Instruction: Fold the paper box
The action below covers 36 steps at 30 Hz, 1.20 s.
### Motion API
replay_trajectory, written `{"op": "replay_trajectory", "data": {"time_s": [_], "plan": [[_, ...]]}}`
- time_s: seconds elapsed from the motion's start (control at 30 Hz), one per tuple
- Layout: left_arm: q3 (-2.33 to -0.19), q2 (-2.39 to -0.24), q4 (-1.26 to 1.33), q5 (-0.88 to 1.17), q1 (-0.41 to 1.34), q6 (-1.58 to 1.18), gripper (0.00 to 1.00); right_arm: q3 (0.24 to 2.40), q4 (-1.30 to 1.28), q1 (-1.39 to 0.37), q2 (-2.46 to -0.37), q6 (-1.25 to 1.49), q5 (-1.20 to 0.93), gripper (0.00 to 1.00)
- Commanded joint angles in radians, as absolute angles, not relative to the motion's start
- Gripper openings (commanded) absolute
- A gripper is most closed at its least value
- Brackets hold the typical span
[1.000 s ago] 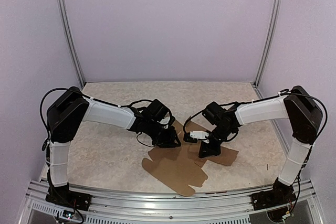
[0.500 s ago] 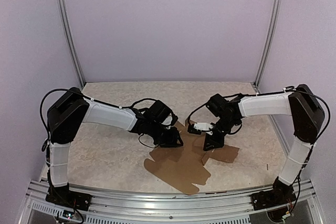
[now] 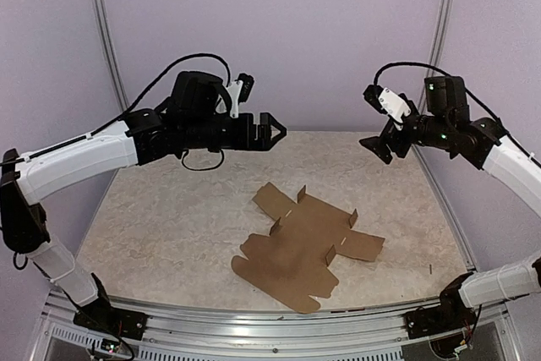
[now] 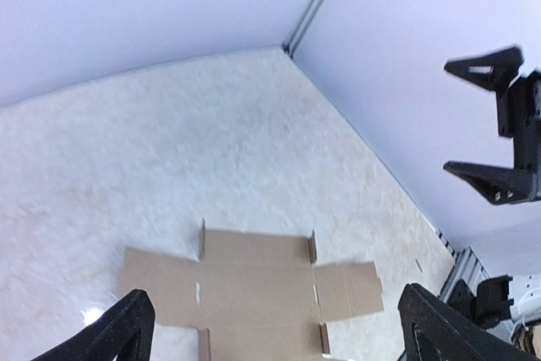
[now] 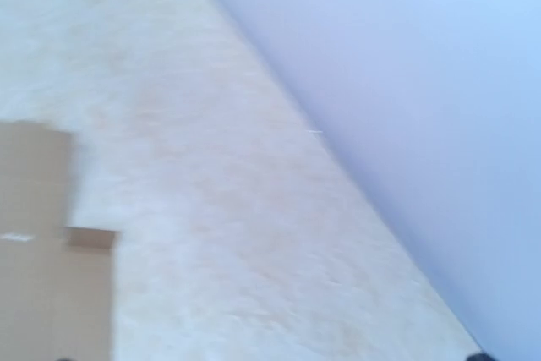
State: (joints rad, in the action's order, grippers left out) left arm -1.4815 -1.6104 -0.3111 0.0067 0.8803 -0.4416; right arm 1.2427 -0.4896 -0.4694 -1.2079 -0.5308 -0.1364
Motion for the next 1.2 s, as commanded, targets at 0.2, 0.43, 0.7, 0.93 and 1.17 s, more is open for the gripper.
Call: {"op": "replay_trajectory", "data": {"time_s": [0.2,0.43,0.7,0.93,1.17], "plan": [[-1.267,-1.519,-0.194,0.067,0.752,-0.355,0.99,1.064,-0.328,-0.453,-1.196,-0.439,-0.191,1.00],[-1.261,-1.522,-0.144,0.011,0.730,-0.333,0.99,1.108,-0.360,-0.453,-1.209,-0.386,-0.159,1.00],[-1.206,-1.469,0.016,-0.297,0.721,-0.357,0.99,1.146,-0.452,-0.454,-1.276,-0.360,-0.145,1.00],[-1.227,-1.624,-0.252,0.045,0.479,-0.701,0.99,1.129,-0.389,-0.451,-1.233,-0.363,-0.077,1.00],[-1.237,-1.872,-0.101,0.614,0.397,-0.778,0.99,1.216,-0.372,-0.371,-1.352,-0.340,0.422,1.00]]}}
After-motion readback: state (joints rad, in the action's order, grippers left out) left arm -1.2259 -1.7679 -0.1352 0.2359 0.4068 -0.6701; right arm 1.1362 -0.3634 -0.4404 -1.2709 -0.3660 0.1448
